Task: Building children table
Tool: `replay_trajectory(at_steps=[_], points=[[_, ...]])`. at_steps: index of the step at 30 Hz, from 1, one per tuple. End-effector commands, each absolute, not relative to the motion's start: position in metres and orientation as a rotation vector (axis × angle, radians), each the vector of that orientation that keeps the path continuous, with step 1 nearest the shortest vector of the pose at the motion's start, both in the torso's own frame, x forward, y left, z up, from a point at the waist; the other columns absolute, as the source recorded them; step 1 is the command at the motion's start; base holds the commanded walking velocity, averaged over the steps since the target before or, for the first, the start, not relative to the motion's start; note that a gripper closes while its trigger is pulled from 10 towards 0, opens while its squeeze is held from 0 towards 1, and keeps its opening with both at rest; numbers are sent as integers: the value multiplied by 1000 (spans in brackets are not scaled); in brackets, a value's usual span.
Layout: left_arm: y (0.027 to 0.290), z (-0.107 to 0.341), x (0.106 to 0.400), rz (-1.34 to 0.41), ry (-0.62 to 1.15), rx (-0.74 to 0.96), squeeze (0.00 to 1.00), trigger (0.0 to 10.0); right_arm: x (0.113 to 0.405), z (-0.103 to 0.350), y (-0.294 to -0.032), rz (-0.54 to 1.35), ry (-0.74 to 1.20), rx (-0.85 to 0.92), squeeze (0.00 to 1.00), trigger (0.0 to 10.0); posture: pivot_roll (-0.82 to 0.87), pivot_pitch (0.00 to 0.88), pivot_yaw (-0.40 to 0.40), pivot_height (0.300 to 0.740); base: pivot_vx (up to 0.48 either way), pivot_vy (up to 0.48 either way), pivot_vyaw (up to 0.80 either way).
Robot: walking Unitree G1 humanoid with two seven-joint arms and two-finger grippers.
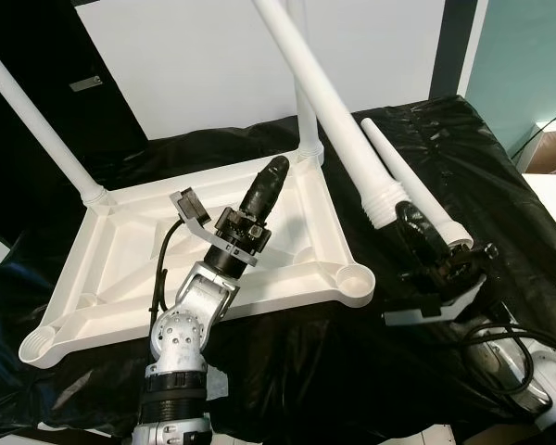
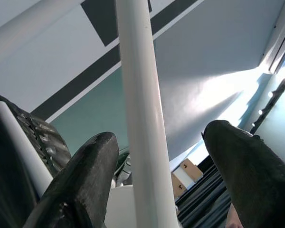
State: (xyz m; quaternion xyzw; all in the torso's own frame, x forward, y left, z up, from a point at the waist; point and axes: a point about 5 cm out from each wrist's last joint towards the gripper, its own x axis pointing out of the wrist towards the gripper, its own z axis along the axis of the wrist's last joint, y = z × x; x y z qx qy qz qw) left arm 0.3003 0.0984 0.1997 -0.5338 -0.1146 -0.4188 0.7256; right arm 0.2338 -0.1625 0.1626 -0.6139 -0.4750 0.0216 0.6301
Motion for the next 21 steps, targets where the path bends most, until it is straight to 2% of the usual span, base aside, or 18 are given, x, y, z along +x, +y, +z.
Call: replay_trajectory(at_steps=[1,9,21], points=[[101,197,303,-925,-240,-1188,0,10000,227,163,-156,77,-1154,-1386,0,0,-81,0,147,740,0,0,0],[100,179,324,-767,-122,-1161,0,10000,223,156,-152,208,-1226,-1376,0,0,-88,0,151,740,0,0,0],[114,189,331,-731,-193,-1164,0,10000,220,125,-156,370,-1146,-1399,0,0,-63,0,132,740,0,0,0]])
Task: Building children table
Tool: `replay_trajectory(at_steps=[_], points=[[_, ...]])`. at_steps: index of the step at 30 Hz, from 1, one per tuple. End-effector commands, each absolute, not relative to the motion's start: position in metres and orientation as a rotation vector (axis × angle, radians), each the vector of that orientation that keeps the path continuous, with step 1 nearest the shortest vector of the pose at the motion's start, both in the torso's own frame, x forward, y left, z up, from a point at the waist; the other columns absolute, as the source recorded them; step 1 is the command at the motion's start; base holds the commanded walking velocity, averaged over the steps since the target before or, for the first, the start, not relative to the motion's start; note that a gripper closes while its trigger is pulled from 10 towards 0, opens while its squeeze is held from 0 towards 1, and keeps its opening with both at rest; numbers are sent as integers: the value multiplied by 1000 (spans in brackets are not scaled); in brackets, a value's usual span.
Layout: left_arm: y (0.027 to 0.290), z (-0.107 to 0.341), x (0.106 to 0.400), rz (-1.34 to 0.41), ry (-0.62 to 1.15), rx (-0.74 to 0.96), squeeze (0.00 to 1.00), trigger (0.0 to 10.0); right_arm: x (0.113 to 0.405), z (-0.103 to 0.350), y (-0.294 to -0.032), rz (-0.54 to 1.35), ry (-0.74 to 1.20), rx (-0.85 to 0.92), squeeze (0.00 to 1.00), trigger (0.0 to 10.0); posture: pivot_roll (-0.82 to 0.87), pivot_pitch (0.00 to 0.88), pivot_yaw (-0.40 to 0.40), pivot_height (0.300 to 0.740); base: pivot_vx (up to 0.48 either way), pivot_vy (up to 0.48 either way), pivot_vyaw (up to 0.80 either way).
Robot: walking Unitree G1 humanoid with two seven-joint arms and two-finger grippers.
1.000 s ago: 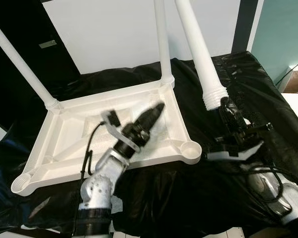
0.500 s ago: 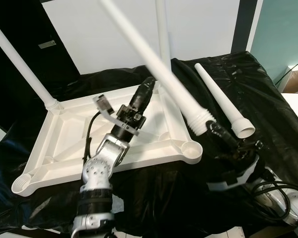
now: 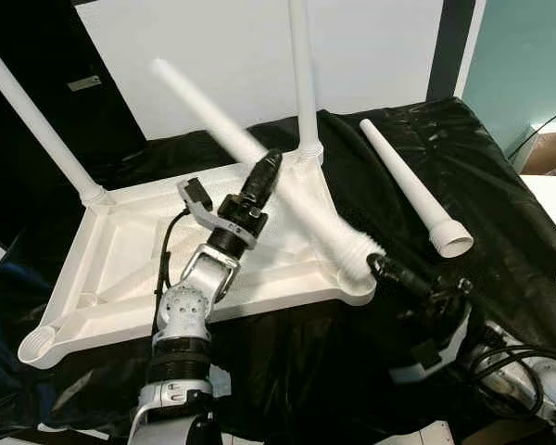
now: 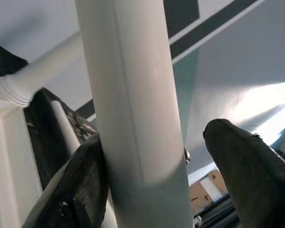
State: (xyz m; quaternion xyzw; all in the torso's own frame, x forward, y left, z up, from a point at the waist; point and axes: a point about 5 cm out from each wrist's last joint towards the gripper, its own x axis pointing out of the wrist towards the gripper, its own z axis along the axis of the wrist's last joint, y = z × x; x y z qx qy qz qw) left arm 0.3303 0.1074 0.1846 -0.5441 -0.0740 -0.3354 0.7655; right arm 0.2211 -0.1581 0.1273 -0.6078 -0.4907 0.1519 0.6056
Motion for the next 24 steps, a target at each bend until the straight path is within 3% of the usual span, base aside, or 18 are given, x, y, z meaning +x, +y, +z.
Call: replay_trajectory(at_steps=[1,3,4,5,6,7,8,17,18,19,22,24], points=[[114,189,331,-731,-194,-1163,0,10000,220,124,-156,373,-1147,-1398,0,0,-63,0,132,740,0,0,0],[114,188,331,-733,-193,-1157,0,10000,220,124,-157,373,-1144,-1400,0,0,-63,0,132,740,0,0,0],[113,189,330,-743,-201,-1154,0,7843,221,124,-158,371,-1136,-1402,0,0,-65,0,134,740,0,0,0],[113,189,330,-752,-213,-1155,0,0,223,123,-159,374,-1117,-1409,0,0,-65,0,134,740,0,0,0],[112,191,328,-765,-238,-1146,0,0,225,122,-161,370,-1095,-1411,0,3569,-67,0,134,740,0,0,0],[112,192,327,-774,-256,-1140,0,0,226,121,-162,366,-1081,-1411,0,3569,-67,0,134,740,0,0,0],[111,193,326,-774,-268,-1133,0,0,226,120,-163,364,-1069,-1410,0,10000,-67,0,134,740,0,0,0],[118,199,327,-737,-341,-1188,0,0,227,113,-171,296,-957,-1349,0,10000,-69,0,131,740,0,0,0],[120,199,328,-728,-348,-1195,0,0,227,112,-172,289,-940,-1333,608,10000,-69,0,131,740,0,0,0],[122,200,329,-713,-356,-1190,0,0,226,109,-175,288,-896,-1296,1000,10000,-69,0,131,740,0,0,0],[123,200,329,-705,-361,-1182,0,0,225,105,-177,291,-851,-1258,1000,10000,-69,0,131,740,0,0,0],[124,201,330,-692,-372,-1160,0,0,223,97,-179,330,-725,-1127,1000,10000,-72,0,132,740,0,0,0]])
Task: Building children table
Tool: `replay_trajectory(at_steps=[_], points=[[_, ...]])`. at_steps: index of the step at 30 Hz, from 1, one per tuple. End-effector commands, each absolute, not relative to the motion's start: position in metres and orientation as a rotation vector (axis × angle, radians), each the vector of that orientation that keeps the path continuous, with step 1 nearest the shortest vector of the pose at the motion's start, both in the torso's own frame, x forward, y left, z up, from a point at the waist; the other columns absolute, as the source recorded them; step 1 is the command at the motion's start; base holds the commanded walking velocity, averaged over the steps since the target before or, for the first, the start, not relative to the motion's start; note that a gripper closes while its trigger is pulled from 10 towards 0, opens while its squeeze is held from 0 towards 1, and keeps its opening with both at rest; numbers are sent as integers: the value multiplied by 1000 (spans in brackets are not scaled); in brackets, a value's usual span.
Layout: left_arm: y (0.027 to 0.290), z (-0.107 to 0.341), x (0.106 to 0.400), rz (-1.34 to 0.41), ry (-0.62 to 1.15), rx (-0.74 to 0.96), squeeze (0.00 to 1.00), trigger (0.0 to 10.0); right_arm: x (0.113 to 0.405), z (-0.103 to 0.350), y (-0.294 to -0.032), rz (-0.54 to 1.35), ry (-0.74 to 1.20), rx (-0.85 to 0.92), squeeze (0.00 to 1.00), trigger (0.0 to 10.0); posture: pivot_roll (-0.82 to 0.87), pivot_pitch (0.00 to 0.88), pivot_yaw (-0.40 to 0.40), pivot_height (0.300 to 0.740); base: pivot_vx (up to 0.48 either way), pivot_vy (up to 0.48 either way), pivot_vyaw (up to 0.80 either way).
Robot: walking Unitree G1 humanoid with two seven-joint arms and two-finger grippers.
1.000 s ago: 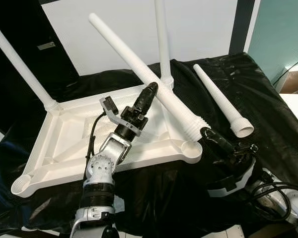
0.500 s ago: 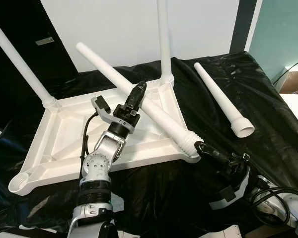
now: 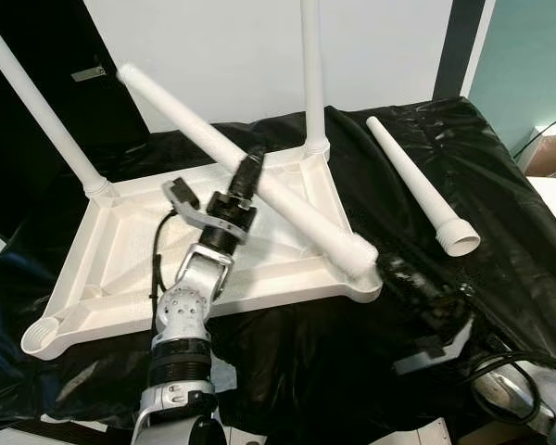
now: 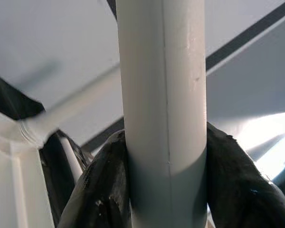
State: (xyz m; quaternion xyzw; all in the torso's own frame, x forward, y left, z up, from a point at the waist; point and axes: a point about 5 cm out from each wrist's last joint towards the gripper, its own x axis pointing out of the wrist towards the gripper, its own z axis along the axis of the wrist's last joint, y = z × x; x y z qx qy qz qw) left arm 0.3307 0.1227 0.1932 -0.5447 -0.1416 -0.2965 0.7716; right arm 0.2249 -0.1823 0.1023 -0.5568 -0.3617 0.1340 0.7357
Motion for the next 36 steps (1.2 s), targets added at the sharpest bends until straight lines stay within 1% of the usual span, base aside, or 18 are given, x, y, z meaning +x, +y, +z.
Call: replay_trajectory(at_steps=[1,2,3,4,7,9,13,15,19,20,21,23,24,26,27,28,29,36], points=[[124,201,330,-692,-372,-1160,0,0,223,97,-179,330,-725,-1127,1000,10000,-72,0,132,740,0,0,0],[122,201,329,-696,-373,-1133,0,0,220,90,-176,387,-608,-1010,1000,10000,-73,0,134,740,0,0,0],[120,200,329,-704,-371,-1102,0,0,216,84,-174,463,-471,-880,0,10000,-79,0,137,740,0,0,0],[120,200,329,-704,-371,-1102,0,0,216,84,-174,463,-471,-880,0,10000,-79,0,137,740,0,0,0],[113,202,326,-748,-378,-999,0,0,206,69,-174,612,-81,-528,0,10000,-82,0,132,740,0,0,0],[111,202,325,-759,-382,-981,0,0,204,69,-175,627,-25,-448,0,10000,-82,0,132,740,0,0,0],[110,204,324,-773,-389,-972,0,0,205,76,-179,627,12,-361,0,10000,-82,0,132,740,0,0,0],[106,207,321,-813,-398,-951,0,0,221,117,-185,626,-14,-159,0,10000,-93,0,140,740,0,0,0],[98,208,318,-867,-395,-891,0,0,233,162,-179,712,-103,-99,0,10000,-101,0,144,740,0,0,0],[95,209,317,-885,-394,-868,0,0,233,172,-175,750,-133,-121,173,10000,-101,0,144,740,0,0,0],[92,209,316,-896,-396,-852,0,0,234,179,-173,788,-150,-135,604,10000,-101,0,144,740,0,0,0],[92,209,316,-896,-396,-852,0,0,234,179,-173,788,-150,-135,604,10000,-101,0,144,740,0,0,0],[91,209,316,-900,-399,-843,0,0,233,183,-171,816,-168,-139,1000,10000,-93,0,131,740,0,0,0],[90,210,313,-903,-408,-829,0,0,230,194,-165,873,-189,-117,1000,10000,-93,0,131,740,0,0,0],[89,210,312,-907,-409,-821,0,0,229,198,-161,892,-200,-108,518,10000,-91,0,127,740,0,0,0],[89,209,311,-909,-410,-815,0,0,228,200,-159,907,-200,-99,518,10000,-91,0,127,740,0,0,0],[88,209,310,-916,-408,-809,0,0,228,203,-156,916,-205,-94,0,10000,-92,0,126,740,0,0,0],[77,208,300,-1016,-397,-755,0,0,237,205,-143,995,-157,-81,0,10000,-93,0,122,740,0,0,0]])
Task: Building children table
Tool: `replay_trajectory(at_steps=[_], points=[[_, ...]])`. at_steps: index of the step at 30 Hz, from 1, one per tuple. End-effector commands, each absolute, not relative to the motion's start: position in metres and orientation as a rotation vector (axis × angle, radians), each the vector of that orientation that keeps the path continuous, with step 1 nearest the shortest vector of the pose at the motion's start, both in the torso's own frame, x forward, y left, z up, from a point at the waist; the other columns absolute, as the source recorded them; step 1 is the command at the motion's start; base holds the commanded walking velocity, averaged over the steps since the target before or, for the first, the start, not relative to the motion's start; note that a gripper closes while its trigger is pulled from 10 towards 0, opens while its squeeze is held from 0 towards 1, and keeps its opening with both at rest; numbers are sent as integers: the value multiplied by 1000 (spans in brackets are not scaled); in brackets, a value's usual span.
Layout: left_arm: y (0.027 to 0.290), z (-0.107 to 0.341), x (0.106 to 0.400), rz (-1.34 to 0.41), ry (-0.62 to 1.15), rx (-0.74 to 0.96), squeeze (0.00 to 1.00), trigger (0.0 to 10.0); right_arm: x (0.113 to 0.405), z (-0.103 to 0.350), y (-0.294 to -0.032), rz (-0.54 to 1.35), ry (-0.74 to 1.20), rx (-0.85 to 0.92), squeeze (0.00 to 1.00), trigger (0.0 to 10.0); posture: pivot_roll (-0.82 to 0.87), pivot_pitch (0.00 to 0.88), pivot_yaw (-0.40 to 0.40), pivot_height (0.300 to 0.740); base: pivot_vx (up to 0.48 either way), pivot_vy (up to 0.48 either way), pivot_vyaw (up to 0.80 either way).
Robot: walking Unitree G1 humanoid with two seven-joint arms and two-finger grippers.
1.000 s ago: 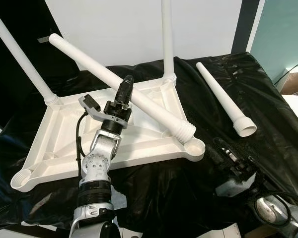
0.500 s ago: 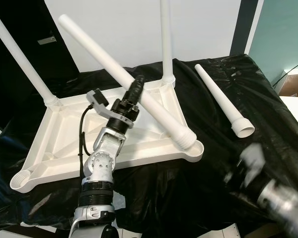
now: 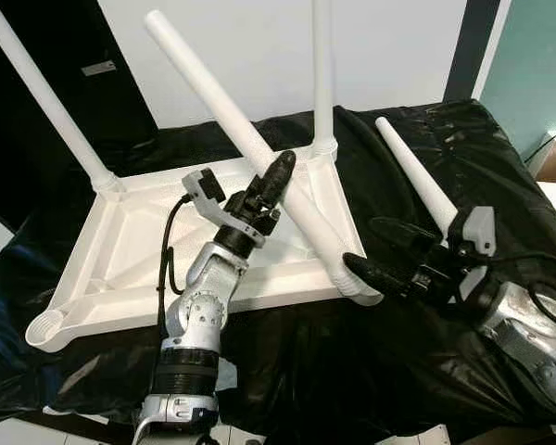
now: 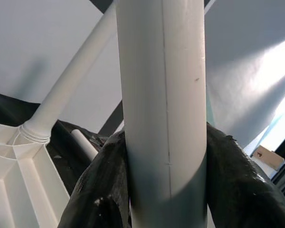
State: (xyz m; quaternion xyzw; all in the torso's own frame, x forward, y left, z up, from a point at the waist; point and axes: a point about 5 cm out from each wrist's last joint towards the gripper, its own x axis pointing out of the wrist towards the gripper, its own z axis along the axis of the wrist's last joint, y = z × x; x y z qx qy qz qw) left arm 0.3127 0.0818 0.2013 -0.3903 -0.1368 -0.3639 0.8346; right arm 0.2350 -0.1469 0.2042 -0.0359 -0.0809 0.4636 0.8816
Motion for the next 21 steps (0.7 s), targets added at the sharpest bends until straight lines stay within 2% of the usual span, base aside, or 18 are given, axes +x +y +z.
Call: replay_trajectory(at_steps=[1,6,16,17,20,21], points=[[77,208,300,-1016,-397,-755,0,0,237,205,-143,995,-157,-81,0,10000,-93,0,122,740,0,0,0],[70,211,293,-1107,-397,-710,0,0,259,203,-130,1028,-151,-97,0,10000,-79,0,113,740,0,0,0],[66,213,284,-1149,-399,-678,0,0,286,203,-108,1093,-154,-139,0,10000,-43,0,98,740,0,0,0],[66,213,283,-1150,-398,-676,0,0,288,203,-106,1100,-153,-139,0,4706,-43,0,98,740,0,0,0],[66,213,282,-1151,-398,-672,0,0,289,202,-104,1116,-149,-137,0,4706,-37,0,96,740,0,0,0],[65,213,281,-1152,-398,-671,0,0,289,202,-103,1127,-149,-124,0,0,-37,0,96,740,0,0,0]])
